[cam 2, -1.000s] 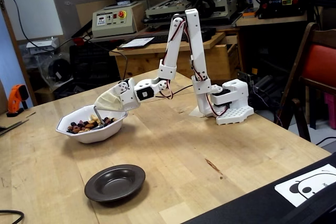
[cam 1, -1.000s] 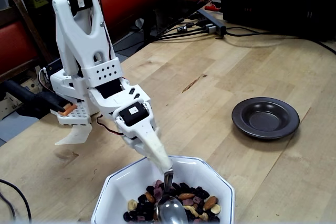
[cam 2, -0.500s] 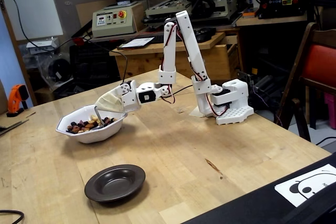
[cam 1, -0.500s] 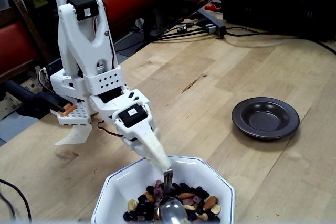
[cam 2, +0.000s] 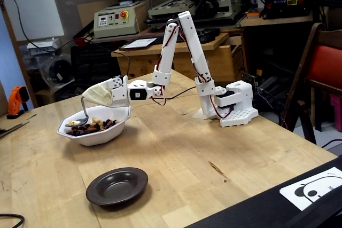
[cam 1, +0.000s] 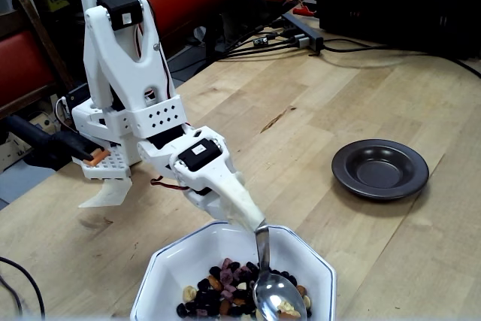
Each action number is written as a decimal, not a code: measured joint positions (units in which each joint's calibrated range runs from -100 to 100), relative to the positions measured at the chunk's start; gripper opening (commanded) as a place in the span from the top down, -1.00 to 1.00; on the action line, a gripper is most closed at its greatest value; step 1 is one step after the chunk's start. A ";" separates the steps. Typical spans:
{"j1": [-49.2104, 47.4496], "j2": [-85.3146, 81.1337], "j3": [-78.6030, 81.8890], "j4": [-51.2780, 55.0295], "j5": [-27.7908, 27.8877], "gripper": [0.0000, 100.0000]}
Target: Use spoon to transfer food from the white bowl to brown plate
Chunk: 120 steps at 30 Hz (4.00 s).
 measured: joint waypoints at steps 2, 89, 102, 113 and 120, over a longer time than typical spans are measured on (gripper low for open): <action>0.00 0.00 -0.08 0.00 0.00 0.91; 0.00 -49.21 2.78 44.00 0.15 0.91; -4.01 -56.68 2.78 53.31 0.15 0.91; -11.97 -56.68 2.78 54.03 0.24 0.91; -16.35 -56.68 2.78 54.60 0.24 0.91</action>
